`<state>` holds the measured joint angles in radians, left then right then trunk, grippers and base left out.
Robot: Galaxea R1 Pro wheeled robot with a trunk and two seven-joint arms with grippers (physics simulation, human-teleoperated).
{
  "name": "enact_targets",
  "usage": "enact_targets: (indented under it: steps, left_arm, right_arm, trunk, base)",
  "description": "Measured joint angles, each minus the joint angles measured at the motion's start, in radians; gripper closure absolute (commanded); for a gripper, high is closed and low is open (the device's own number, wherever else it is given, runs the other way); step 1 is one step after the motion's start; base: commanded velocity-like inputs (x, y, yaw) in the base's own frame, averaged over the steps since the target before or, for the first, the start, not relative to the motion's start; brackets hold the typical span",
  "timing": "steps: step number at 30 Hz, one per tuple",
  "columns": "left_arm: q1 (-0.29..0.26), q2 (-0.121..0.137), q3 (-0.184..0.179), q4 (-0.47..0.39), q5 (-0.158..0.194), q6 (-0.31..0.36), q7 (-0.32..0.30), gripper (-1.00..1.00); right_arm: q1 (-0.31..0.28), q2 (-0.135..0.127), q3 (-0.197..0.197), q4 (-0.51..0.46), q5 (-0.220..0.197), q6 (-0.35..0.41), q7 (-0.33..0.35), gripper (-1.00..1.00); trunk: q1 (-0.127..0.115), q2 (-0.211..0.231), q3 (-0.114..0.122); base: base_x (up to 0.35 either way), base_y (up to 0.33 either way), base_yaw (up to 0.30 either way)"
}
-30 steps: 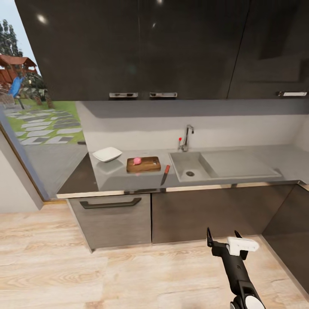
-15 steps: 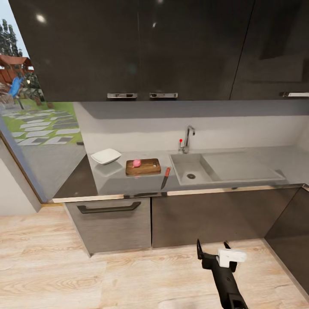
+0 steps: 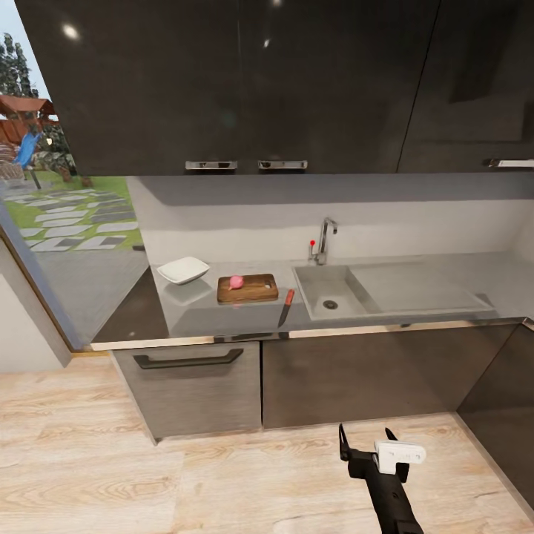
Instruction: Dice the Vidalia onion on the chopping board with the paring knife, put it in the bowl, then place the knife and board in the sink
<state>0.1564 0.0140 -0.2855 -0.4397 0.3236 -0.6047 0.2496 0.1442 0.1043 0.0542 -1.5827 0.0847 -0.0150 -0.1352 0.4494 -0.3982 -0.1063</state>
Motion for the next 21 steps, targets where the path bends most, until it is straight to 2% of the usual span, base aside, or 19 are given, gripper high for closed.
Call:
enact_targets:
  steps: [21]
  left_arm:
    - [0.000, 0.000, 0.001, 0.000, 0.000, 0.000, 0.000, -1.00]
  right_arm:
    - [0.000, 0.000, 0.000, 0.000, 0.000, 0.000, 0.000, -1.00]
  trunk:
    - [0.000, 0.000, 0.000]
  base:
    - [0.000, 0.000, 0.000]
